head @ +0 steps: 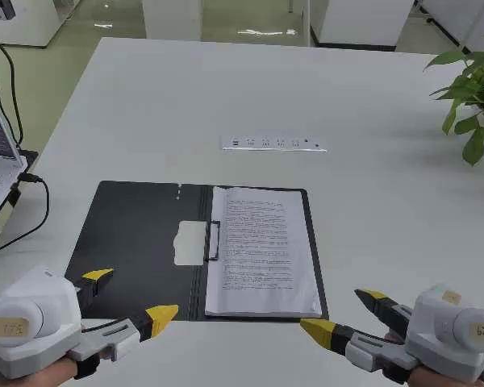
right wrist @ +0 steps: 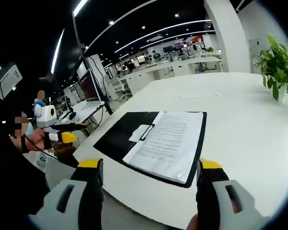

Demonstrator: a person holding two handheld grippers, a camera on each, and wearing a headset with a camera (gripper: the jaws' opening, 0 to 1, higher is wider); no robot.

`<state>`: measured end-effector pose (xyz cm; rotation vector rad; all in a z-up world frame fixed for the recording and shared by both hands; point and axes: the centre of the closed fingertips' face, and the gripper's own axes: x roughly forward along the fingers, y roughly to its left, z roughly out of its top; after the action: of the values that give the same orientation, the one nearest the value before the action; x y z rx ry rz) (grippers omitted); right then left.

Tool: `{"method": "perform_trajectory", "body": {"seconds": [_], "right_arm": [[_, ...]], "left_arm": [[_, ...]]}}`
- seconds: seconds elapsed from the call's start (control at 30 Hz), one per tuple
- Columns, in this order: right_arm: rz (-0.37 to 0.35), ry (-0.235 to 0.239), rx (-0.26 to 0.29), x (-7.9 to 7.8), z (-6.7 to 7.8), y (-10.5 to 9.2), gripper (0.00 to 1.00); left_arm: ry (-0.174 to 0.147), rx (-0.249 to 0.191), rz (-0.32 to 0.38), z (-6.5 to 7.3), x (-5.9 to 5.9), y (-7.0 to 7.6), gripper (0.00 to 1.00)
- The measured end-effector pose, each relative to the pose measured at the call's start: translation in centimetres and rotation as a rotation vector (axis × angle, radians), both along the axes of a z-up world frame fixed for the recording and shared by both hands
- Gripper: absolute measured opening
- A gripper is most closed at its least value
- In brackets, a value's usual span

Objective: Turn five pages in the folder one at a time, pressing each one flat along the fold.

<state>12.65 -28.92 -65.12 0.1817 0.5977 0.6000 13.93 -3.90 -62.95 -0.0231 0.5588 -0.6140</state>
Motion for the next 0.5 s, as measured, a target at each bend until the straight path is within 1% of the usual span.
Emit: {"method": "perform_trajectory", "body": {"seconds": [0.2, 0.5], "right_arm": [[0.010, -0.001, 0.006, 0.17, 0.04, 0.30, 0.76], [0.024, 0.007, 0.008, -0.03, -0.08, 0.87, 0.75]], "left_arm": [[-0.004, -0.003, 0.006, -0.01, 0.55, 0.36, 0.71], [-0.003, -0.008, 0.010, -0.13, 0.72, 0.49, 0.71]]}}
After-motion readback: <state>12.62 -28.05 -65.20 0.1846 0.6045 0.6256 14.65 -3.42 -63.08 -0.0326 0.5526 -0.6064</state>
